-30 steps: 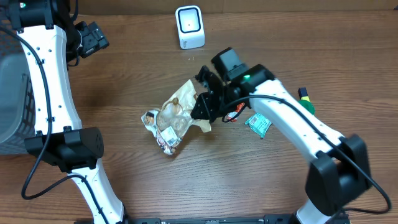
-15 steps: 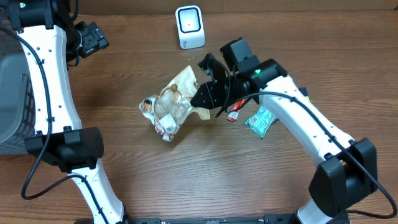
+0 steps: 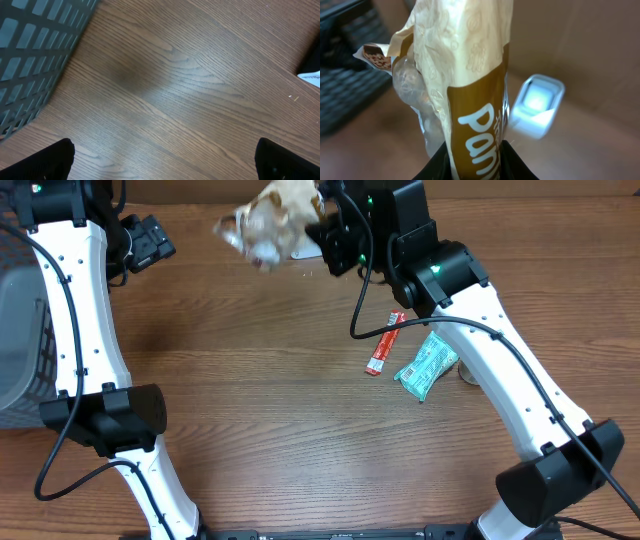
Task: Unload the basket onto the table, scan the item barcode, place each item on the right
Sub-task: 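Hold the Pantree bag in front of the white scanner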
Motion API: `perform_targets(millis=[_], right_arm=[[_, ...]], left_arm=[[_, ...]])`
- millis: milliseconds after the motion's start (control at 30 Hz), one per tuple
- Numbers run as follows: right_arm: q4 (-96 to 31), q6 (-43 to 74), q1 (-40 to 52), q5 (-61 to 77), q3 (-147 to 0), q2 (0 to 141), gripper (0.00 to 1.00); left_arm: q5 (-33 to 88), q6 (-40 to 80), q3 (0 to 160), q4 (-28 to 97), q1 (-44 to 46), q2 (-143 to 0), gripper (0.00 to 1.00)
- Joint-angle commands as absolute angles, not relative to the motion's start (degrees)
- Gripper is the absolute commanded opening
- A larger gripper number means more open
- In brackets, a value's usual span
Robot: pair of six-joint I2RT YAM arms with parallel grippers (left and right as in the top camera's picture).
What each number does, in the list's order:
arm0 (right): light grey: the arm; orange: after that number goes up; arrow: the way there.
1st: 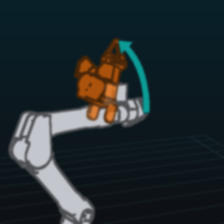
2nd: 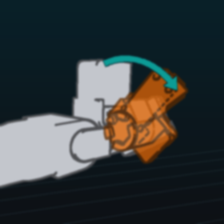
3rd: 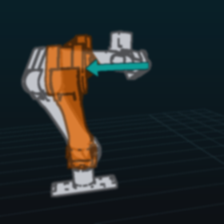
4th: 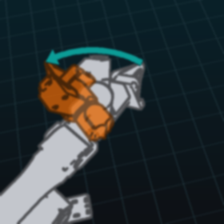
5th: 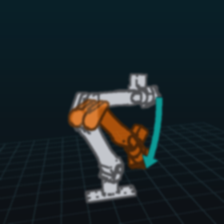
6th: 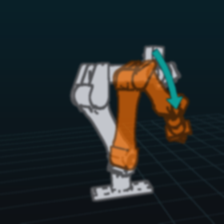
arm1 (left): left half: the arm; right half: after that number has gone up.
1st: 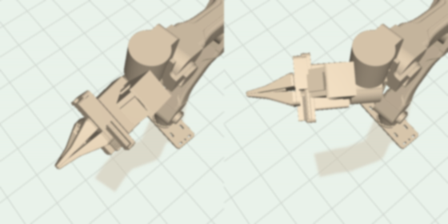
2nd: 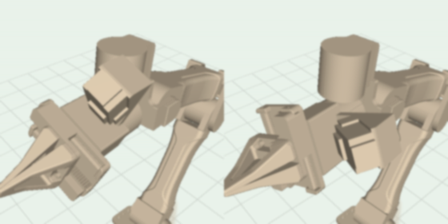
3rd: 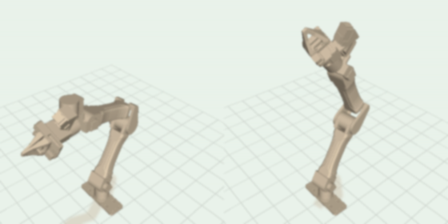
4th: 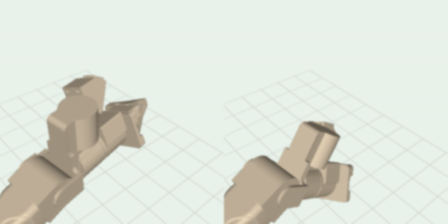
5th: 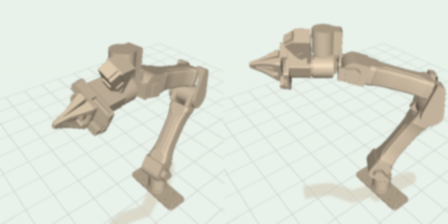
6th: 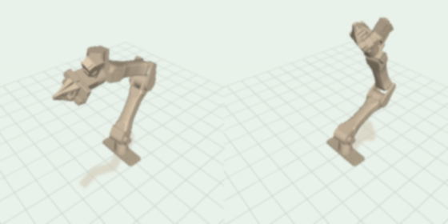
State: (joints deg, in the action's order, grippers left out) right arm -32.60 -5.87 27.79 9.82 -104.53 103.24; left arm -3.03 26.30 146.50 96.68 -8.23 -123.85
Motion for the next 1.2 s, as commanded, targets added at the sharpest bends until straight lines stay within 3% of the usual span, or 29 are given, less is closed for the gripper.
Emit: perform_targets(millis=[0,467,767,1167], right_arm=[[-27.8,-14.2,28.2,1.4,-105.4,104.9,0.03],[-2.3,-22.0,28.3,-12.9,-105.4,120.2,0.04],[16.9,-36.1,28.3,-21.5,-105.4,128.5,0.04],[18.3,-37.5,28.6,-23.5,-105.4,134.0,0.04]], left_arm=[[-3.0,25.3,146.3,96.8,-7.7,-123.7,1.0],[-3.0,25.3,146.3,96.8,-7.7,-123.7,1.0],[-3.0,25.3,146.3,96.8,-7.7,-123.7,1.0],[-3.0,25.3,146.3,96.8,-7.7,-123.7,1.0]])
